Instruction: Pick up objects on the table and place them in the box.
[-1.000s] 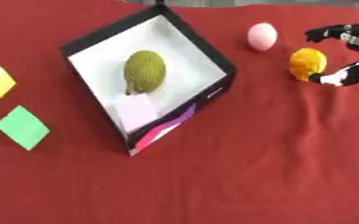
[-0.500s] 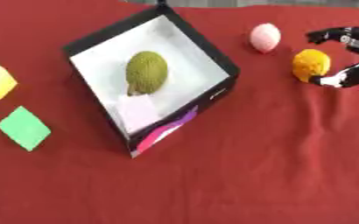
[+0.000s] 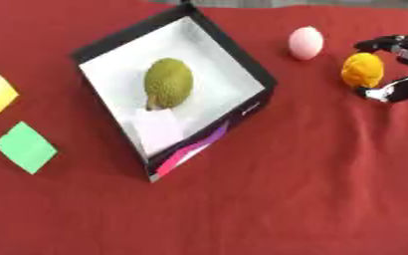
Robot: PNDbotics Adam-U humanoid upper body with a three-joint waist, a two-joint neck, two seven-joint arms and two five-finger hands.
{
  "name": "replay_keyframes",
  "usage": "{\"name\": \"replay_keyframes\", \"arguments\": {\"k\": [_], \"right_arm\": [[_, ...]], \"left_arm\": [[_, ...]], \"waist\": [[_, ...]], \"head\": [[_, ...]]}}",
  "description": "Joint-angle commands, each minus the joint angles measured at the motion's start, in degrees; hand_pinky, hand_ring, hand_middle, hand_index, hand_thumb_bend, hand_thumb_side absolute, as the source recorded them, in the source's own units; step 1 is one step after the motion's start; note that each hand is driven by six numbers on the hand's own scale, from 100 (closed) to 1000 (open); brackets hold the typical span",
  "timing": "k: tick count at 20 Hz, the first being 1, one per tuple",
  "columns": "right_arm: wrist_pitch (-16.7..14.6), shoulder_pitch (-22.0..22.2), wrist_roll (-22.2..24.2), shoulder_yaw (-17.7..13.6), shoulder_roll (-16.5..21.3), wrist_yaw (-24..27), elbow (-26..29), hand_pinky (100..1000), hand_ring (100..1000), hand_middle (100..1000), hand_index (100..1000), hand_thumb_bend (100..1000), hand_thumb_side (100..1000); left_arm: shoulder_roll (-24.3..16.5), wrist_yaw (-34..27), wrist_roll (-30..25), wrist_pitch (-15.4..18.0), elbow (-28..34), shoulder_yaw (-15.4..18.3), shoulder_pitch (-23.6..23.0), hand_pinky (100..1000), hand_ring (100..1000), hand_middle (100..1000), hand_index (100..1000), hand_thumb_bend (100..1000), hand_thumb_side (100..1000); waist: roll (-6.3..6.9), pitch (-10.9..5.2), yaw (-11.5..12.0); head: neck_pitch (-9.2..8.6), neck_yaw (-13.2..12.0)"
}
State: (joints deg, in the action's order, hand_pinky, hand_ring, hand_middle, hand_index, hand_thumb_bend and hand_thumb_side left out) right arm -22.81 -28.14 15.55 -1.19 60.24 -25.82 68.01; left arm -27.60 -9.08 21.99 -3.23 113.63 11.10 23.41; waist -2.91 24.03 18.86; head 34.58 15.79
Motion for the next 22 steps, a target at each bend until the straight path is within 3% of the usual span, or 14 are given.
{"name": "replay_keyframes", "arguments": {"k": [1, 22], "right_arm": [[0.3, -0.6, -0.5, -0.8, 2.3, -0.7, -0.2, 937, 863, 803, 929, 383, 446], [1.2, 1.4, -0.9, -0.9, 3.4, 4.3, 3.1, 796, 706, 644, 809, 257, 344]], "left_arm": [[-1.8, -0.1, -0.3, 0.1, 0.9, 0.4, 0.8, 716, 890, 700, 726, 100, 633], [-1.8, 0.0, -1.0, 0.1, 0.9, 0.3, 0.2, 719, 893, 702, 729, 100, 630]], "waist": [[0.17, -0.94, 0.1], [0.33, -1.62, -0.6]], "head": [[-0.94, 0.2], [-0.24, -0.2]]}}
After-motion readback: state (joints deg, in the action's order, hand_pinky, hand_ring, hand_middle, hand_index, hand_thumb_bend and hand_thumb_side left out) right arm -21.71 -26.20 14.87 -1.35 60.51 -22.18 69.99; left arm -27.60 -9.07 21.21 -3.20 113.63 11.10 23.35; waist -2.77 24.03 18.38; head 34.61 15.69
